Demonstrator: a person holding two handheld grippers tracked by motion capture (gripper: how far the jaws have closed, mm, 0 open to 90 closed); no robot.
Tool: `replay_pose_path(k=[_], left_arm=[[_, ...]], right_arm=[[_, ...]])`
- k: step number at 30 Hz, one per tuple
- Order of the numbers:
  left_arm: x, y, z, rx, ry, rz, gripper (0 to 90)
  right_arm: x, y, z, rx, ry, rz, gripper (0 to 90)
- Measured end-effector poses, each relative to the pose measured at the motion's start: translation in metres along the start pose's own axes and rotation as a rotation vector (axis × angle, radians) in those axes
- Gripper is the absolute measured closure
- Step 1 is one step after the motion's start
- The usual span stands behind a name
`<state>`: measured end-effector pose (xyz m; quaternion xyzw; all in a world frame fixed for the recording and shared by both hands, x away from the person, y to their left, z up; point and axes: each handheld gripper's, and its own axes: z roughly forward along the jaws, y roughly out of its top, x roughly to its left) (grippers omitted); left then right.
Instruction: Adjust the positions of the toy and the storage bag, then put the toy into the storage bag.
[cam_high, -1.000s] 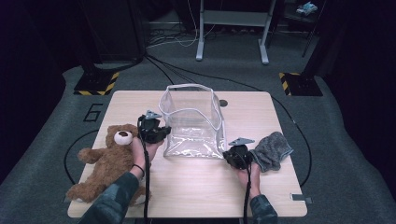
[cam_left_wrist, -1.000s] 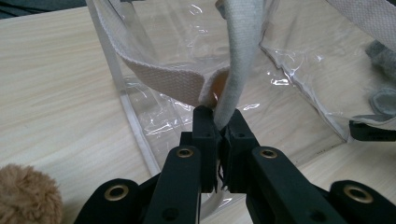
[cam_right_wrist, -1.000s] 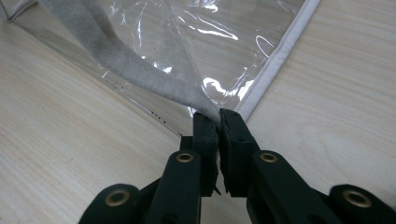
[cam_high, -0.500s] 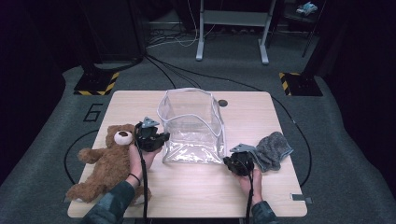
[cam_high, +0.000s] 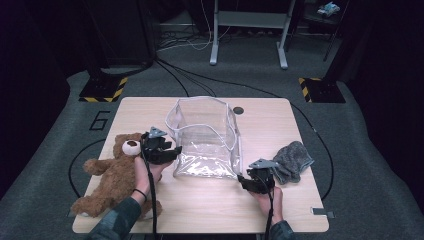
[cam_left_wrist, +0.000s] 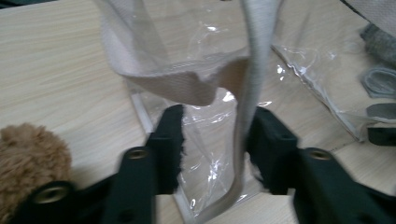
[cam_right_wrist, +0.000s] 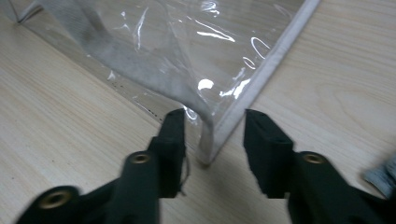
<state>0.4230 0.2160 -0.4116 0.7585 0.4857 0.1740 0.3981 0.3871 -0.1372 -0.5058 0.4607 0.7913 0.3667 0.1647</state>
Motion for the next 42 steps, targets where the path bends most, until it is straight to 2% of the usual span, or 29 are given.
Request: replay_pose_path(k=[1,3,4,5,6,7,10,13,14,16,20,22,23,27,28,33,37,42], left_arm=[[0.004,0.000,-0.005,0.008,0.024,0.015,37.7],[0.007,-0.001,-0.009,0.011,0.036,0.012,32.2],[0.007,-0.001,-0.009,0.011,0.036,0.012,28.4],[0.011,-0.001,-0.014,0.006,0.042,-0.007,26.0],[0.011,-0.001,-0.014,0.006,0.042,-0.007,24.2],[0.014,-0.001,-0.019,0.006,0.065,-0.009,22.4],[0.019,-0.003,-0.025,-0.008,0.086,-0.026,18.2],[0.023,-0.003,-0.031,-0.016,0.100,-0.035,15.4],[0.026,-0.004,-0.036,-0.031,0.114,-0.057,15.3],[0.031,-0.006,-0.042,-0.050,0.139,-0.073,14.5],[0.043,-0.009,-0.049,-0.037,0.178,-0.092,9.9],[0.048,-0.011,-0.050,-0.029,0.206,-0.105,7.2],[0.050,-0.013,-0.051,-0.021,0.213,-0.116,5.1],[0.059,-0.019,-0.054,-0.016,0.244,-0.126,2.4],[0.061,-0.021,-0.055,-0.014,0.255,-0.128,1.9],[0.068,-0.030,-0.059,-0.014,0.284,-0.134,0.0],[0.076,-0.039,-0.060,-0.017,0.324,-0.154,0.0],[0.085,-0.048,-0.057,0.013,0.339,-0.168,0.0]], right_arm=[[-0.002,-0.002,-0.002,-0.006,0.006,0.004,39.7],[-0.006,-0.006,-0.008,-0.015,-0.004,0.021,32.2],[-0.006,-0.006,-0.008,-0.015,-0.004,0.021,32.2],[-0.010,-0.010,-0.013,-0.010,-0.003,0.037,25.9],[-0.010,-0.010,-0.013,-0.010,-0.003,0.037,25.9],[-0.014,-0.016,-0.018,-0.013,-0.007,0.036,20.5],[-0.016,-0.024,-0.025,-0.010,-0.017,0.038,15.4],[-0.019,-0.031,-0.030,-0.010,-0.030,0.025,14.5],[-0.019,-0.034,-0.031,-0.010,-0.033,0.026,14.4],[-0.020,-0.038,-0.034,-0.007,-0.047,0.029,13.5],[-0.027,-0.045,-0.034,-0.017,-0.067,0.048,11.6],[-0.029,-0.048,-0.034,-0.027,-0.052,0.057,11.6],[-0.029,-0.050,-0.033,-0.027,-0.052,0.080,11.6],[-0.030,-0.053,-0.031,-0.036,-0.053,0.096,11.9],[-0.031,-0.052,-0.030,-0.027,-0.044,0.092,11.3],[-0.029,-0.053,-0.029,-0.023,-0.062,0.064,11.5],[-0.025,-0.053,-0.027,-0.017,-0.079,0.043,11.6],[-0.022,-0.053,-0.026,-0.015,-0.097,0.031,11.9]])
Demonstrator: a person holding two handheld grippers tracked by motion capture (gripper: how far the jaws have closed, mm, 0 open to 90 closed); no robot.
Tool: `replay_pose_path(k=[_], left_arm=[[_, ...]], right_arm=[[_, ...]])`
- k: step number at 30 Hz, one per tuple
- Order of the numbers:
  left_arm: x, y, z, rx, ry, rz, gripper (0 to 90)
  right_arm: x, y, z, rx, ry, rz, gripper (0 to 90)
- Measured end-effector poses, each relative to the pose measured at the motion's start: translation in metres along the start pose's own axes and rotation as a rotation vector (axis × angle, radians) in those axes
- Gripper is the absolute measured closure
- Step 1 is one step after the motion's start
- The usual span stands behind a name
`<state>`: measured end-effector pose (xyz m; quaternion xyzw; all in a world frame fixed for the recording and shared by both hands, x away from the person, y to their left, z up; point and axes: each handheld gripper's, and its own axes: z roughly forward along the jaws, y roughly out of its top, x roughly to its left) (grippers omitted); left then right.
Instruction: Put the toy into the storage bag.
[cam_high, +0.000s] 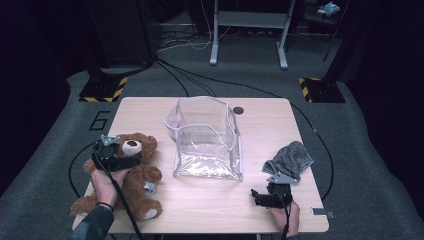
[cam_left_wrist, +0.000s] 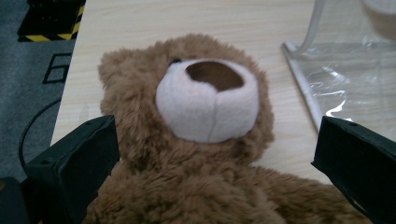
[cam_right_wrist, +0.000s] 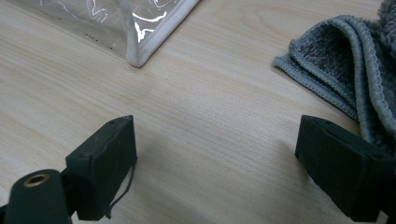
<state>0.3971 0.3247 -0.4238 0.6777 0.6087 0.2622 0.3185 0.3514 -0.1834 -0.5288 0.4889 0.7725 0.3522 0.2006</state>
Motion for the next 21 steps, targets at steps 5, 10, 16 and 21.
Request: replay_pose_path(k=[5,10,16,21], left_arm=[[0.010,-0.010,0.010,0.032,0.022,-0.028,0.0],[0.013,-0.015,0.018,0.076,0.022,-0.033,0.0],[0.008,-0.022,0.034,0.152,0.030,0.020,0.0],[0.005,-0.026,0.044,0.190,0.049,0.046,0.0]], right_arm=[[0.002,0.000,0.001,0.000,-0.023,-0.016,11.6],[0.003,0.000,0.002,-0.004,-0.029,-0.017,10.5],[0.003,0.000,0.002,-0.003,-0.026,-0.013,10.4],[0.002,0.000,0.002,-0.004,-0.029,-0.025,10.4]])
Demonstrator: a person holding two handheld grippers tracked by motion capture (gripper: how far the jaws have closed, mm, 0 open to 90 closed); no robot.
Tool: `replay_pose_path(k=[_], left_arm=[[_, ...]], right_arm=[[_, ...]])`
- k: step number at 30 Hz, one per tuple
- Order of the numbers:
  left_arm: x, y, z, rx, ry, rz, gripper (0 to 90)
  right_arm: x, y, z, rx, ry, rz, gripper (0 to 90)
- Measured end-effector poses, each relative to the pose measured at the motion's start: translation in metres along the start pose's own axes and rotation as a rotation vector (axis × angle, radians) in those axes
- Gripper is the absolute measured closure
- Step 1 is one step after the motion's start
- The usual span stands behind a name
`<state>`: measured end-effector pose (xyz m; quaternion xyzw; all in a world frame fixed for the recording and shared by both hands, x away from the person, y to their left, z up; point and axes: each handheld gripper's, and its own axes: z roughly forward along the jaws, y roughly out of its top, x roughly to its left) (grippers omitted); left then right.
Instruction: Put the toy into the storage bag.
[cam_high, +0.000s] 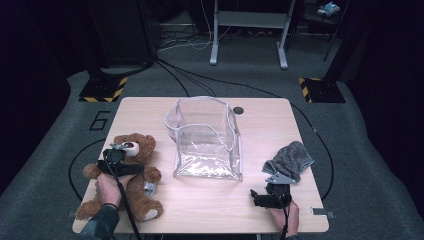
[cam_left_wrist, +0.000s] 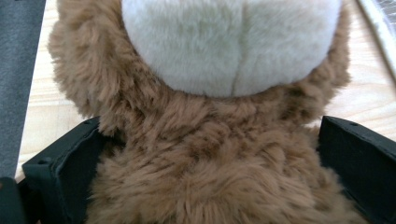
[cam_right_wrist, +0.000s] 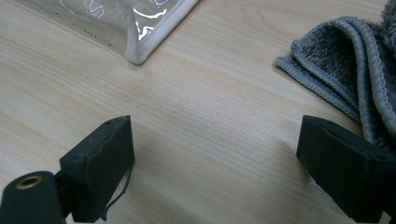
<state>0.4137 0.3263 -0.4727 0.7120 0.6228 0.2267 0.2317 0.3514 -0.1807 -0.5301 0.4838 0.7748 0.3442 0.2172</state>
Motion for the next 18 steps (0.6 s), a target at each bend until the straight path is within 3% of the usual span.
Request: replay_pose_path(k=[6,10,15,18], left_arm=[[0.004,-0.002,0.010,0.025,-0.010,-0.020,1.8],[0.008,-0.004,0.012,0.024,-0.026,-0.036,15.5],[0.004,-0.004,0.010,0.017,-0.013,0.003,33.4],[0.003,-0.004,0.005,0.004,-0.011,0.025,36.9]], right_arm=[[0.000,0.000,0.000,0.000,0.000,0.000,10.4],[0.000,0.000,0.000,0.002,0.001,-0.002,10.5],[0.000,0.000,0.000,0.001,0.003,-0.001,11.3],[0.000,0.000,0.000,0.003,0.009,0.005,11.6]])
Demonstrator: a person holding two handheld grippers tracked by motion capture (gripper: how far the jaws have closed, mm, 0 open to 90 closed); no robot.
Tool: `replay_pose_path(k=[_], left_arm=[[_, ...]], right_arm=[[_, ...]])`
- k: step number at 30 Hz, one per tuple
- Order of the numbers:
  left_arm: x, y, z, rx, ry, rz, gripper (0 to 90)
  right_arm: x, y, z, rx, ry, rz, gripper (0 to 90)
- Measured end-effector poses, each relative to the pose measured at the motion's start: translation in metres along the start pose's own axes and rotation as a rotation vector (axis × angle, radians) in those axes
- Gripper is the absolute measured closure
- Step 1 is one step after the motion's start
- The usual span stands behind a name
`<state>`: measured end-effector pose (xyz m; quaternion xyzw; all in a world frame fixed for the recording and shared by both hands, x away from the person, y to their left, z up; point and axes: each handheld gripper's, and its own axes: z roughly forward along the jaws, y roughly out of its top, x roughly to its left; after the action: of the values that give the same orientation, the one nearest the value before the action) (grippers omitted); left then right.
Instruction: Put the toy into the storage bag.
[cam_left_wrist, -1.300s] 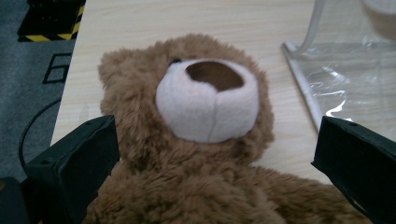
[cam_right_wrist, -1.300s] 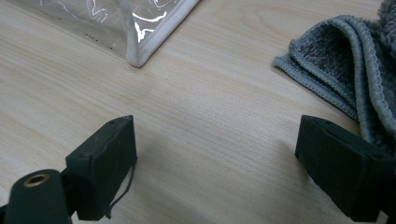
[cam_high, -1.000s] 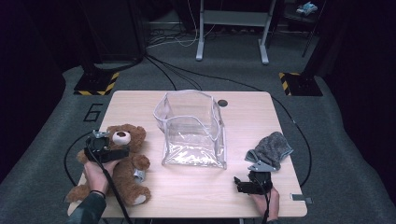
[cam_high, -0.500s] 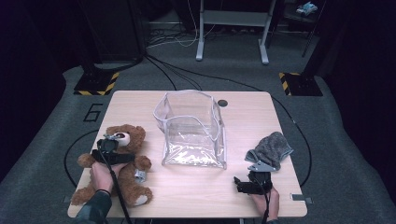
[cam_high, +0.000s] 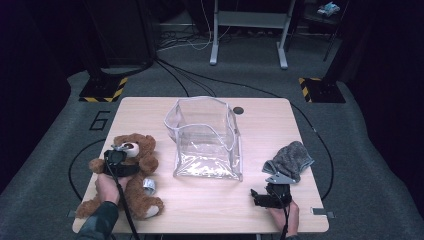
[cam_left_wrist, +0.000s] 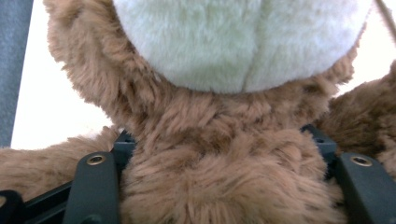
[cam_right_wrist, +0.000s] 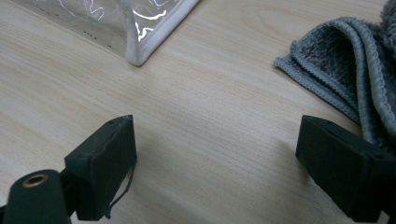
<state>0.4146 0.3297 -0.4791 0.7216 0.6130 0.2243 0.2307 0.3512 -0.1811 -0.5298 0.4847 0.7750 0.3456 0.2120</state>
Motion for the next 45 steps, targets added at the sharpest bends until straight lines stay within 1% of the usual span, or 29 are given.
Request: replay_pose_path(k=[1,2,3,4,5,7,8,9,11,13,16,17,18,19,21,26,29,30,34,35,36,37,38,39,40,41,42,43,45], left_arm=[[0.001,0.000,-0.001,-0.010,-0.003,-0.002,37.8],[0.002,0.001,-0.003,-0.011,-0.006,0.005,38.6],[0.003,0.002,-0.005,-0.014,-0.014,0.000,39.6],[0.003,0.002,-0.006,-0.031,-0.016,-0.013,40.4],[0.004,0.003,-0.009,-0.039,-0.017,0.000,41.3],[0.005,0.004,-0.012,-0.050,-0.029,-0.003,42.7],[0.005,0.006,-0.014,-0.060,-0.031,0.001,43.4],[0.006,0.007,-0.016,-0.077,-0.039,-0.010,44.1],[0.006,0.008,-0.018,-0.094,-0.047,-0.017,45.1],[0.007,0.009,-0.022,-0.123,-0.056,-0.035,45.5],[0.009,0.011,-0.027,-0.162,-0.076,-0.048,45.7],[0.009,0.011,-0.028,-0.173,-0.076,-0.050,45.7],[0.010,0.011,-0.030,-0.195,-0.087,-0.066,45.7],[0.010,0.012,-0.031,-0.198,-0.090,-0.073,45.9],[0.010,0.015,-0.034,-0.222,-0.094,-0.071,45.9],[0.009,0.023,-0.040,-0.262,-0.090,-0.069,46.4],[0.008,0.027,-0.042,-0.291,-0.093,-0.081,46.3],[0.008,0.029,-0.043,-0.292,-0.091,-0.081,46.3],[0.009,0.035,-0.046,-0.328,-0.090,-0.090,46.3],[0.009,0.037,-0.047,-0.334,-0.089,-0.087,46.3],[0.009,0.039,-0.047,-0.341,-0.085,-0.086,46.3],[0.009,0.040,-0.048,-0.343,-0.083,-0.091,46.2],[0.009,0.043,-0.049,-0.351,-0.079,-0.089,46.2],[0.009,0.045,-0.051,-0.354,-0.076,-0.089,46.2],[0.010,0.047,-0.052,-0.365,-0.072,-0.088,46.1],[0.011,0.050,-0.054,-0.368,-0.067,-0.091,46.1],[0.012,0.052,-0.055,-0.372,-0.065,-0.089,46.0],[0.012,0.054,-0.056,-0.374,-0.062,-0.089,46.0],[0.014,0.058,-0.058,-0.383,-0.055,-0.089,46.0]], right_arm=[[0.000,0.000,0.000,-0.002,-0.005,0.001,11.6],[0.000,0.000,0.000,0.000,0.002,-0.004,11.8],[0.000,0.000,0.000,-0.002,0.005,0.001,12.0],[0.000,0.000,0.000,-0.002,0.005,0.000,12.0],[0.000,0.000,0.000,-0.001,0.006,0.002,12.2],[0.000,0.000,0.000,-0.003,-0.003,0.004,12.5],[-0.001,0.000,0.000,-0.006,-0.003,-0.006,12.7],[-0.001,0.000,0.000,-0.003,-0.001,-0.011,12.8],[0.000,0.000,-0.001,0.001,-0.004,0.012,13.1],[0.000,0.000,-0.001,0.003,-0.001,0.010,13.2],[0.000,0.000,-0.001,0.004,0.000,0.010,13.3],[0.000,0.000,-0.001,0.003,0.000,0.011,13.3],[0.000,0.000,-0.001,0.005,0.000,0.010,13.3],[0.000,0.000,-0.001,0.003,-0.002,0.010,13.3],[0.000,0.000,-0.001,0.004,0.000,0.010,13.3],[0.000,0.000,-0.001,0.004,0.000,0.011,13.4],[0.000,0.000,-0.001,0.004,0.000,0.012,13.4],[0.000,0.000,-0.001,0.004,0.000,0.011,13.4],[0.000,0.000,0.000,-0.002,-0.008,0.017,13.2],[0.000,0.000,0.000,0.000,-0.008,0.014,13.1],[-0.001,0.000,0.000,-0.002,-0.005,-0.004,12.8],[0.000,0.000,0.000,-0.001,-0.007,-0.003,12.4],[-0.001,0.000,0.000,0.001,-0.009,-0.010,11.7],[0.001,0.000,0.001,-0.005,-0.005,0.001,9.9],[0.000,0.000,0.001,0.008,0.003,-0.015,8.7],[0.000,0.000,0.001,0.004,0.005,-0.016,7.6],[0.001,0.000,0.001,0.019,0.004,-0.014,5.4],[0.002,0.001,0.002,0.015,0.001,-0.012,4.5],[0.002,0.001,0.003,0.021,0.014,-0.019,1.6]])
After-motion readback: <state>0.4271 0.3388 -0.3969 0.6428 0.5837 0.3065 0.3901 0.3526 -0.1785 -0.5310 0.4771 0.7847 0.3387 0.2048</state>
